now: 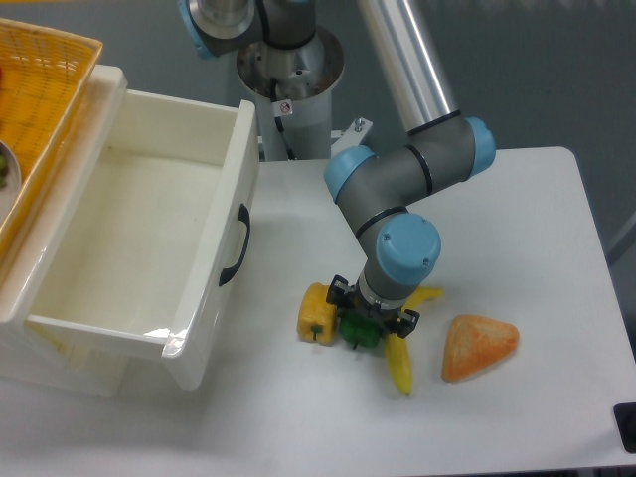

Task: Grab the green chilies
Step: 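Close the gripper around the green bell pepper, then lift the green bell pepper up off the table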

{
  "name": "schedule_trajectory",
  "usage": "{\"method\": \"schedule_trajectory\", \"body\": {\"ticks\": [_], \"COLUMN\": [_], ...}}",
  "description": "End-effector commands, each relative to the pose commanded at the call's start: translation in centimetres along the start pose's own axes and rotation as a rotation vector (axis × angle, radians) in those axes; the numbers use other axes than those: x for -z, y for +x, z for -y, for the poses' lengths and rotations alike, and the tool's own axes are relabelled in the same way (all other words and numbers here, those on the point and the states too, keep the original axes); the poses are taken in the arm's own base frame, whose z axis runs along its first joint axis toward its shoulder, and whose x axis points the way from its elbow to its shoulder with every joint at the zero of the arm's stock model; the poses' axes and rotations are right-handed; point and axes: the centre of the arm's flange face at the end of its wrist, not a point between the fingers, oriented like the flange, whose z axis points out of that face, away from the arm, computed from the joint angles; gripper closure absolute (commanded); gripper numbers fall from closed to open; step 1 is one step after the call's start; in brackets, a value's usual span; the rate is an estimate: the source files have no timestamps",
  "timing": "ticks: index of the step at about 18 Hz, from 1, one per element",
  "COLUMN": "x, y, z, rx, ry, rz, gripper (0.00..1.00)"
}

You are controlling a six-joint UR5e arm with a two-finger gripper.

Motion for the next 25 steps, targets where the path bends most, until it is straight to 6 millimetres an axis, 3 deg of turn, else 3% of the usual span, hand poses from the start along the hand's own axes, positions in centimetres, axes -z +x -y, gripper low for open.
{"method": "schedule_trajectory", "body": {"ticks": [8,10,17,21,25], "x": [3.7,5.8,11.2,13.2,14.6], "y": [0.1,0.6,3.0,4.9,4.8], "z": [-0.2,-0.7,-3.9,-5.1,-6.8], "rx": [-0.039,-0.054,-0.175,-0.244,-0.263], "ry": [0.018,0.021,-0.011,-0.014,-0.017], "rz": [0.035,0.039,-0.008,0.012,0.013], "gripper": [0.53,0.53,0.53,0.53,0.53]}}
